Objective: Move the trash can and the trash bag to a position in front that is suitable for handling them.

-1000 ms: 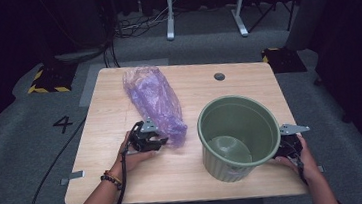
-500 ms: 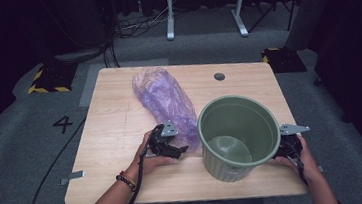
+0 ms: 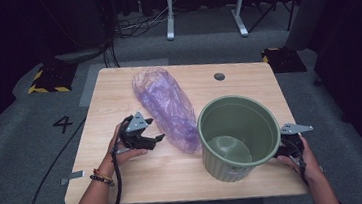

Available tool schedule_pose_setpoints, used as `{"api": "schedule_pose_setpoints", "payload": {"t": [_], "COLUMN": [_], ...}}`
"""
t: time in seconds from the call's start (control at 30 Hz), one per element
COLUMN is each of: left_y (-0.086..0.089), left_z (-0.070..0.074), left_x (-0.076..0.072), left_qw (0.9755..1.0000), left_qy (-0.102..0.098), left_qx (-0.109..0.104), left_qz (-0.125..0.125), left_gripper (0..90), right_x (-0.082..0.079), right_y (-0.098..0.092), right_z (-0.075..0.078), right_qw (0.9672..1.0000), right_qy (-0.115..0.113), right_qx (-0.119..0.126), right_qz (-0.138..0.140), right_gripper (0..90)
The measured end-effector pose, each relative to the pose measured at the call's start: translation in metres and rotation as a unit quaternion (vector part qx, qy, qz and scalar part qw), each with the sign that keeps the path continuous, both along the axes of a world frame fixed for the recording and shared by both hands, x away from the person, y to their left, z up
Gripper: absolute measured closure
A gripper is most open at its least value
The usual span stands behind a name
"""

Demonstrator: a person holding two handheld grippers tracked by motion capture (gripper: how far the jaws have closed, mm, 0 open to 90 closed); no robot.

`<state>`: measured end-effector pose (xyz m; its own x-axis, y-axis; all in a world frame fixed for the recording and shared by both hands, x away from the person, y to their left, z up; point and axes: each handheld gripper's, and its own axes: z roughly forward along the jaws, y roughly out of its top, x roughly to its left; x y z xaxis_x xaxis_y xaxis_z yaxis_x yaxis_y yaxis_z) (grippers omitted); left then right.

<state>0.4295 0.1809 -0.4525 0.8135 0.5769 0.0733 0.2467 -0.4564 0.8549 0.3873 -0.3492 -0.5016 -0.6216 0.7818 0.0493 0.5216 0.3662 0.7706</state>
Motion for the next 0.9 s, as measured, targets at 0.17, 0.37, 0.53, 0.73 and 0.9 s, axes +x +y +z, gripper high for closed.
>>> {"api": "schedule_pose_setpoints", "payload": {"t": [0.17, 0.37, 0.53, 0.73, 0.9], "left_y": [0.004, -0.019, -0.042, -0.059, -0.060], "left_z": [0.014, 0.005, -0.017, -0.040, -0.047], "left_x": [0.013, 0.038, 0.059, 0.068, 0.071], "left_qw": [0.9987, 0.9996, 0.9996, 0.9952, 0.9936], "left_qy": [-0.029, -0.020, 0.011, 0.047, 0.060], "left_qx": [-0.036, -0.014, 0.026, 0.079, 0.088], "left_qz": [0.022, 0.014, -0.008, -0.033, -0.038], "left_gripper": [25.5, 25.7, 27.0, 28.2, 27.7], "right_x": [0.001, 0.001, 0.001, 0.002, 0.004], "right_y": [0.001, 0.002, 0.003, -0.001, -0.003], "right_z": [0.000, -0.001, -0.001, 0.000, 0.006], "right_qw": [1.0000, 0.9999, 0.9999, 0.9999, 0.9993], "right_qy": [0.002, 0.004, 0.004, -0.007, -0.027], "right_qx": [-0.001, -0.012, -0.012, 0.001, 0.014], "right_qz": [-0.004, -0.002, -0.001, -0.012, -0.020], "right_gripper": [27.1, 27.0, 26.6, 27.2, 28.4]}}
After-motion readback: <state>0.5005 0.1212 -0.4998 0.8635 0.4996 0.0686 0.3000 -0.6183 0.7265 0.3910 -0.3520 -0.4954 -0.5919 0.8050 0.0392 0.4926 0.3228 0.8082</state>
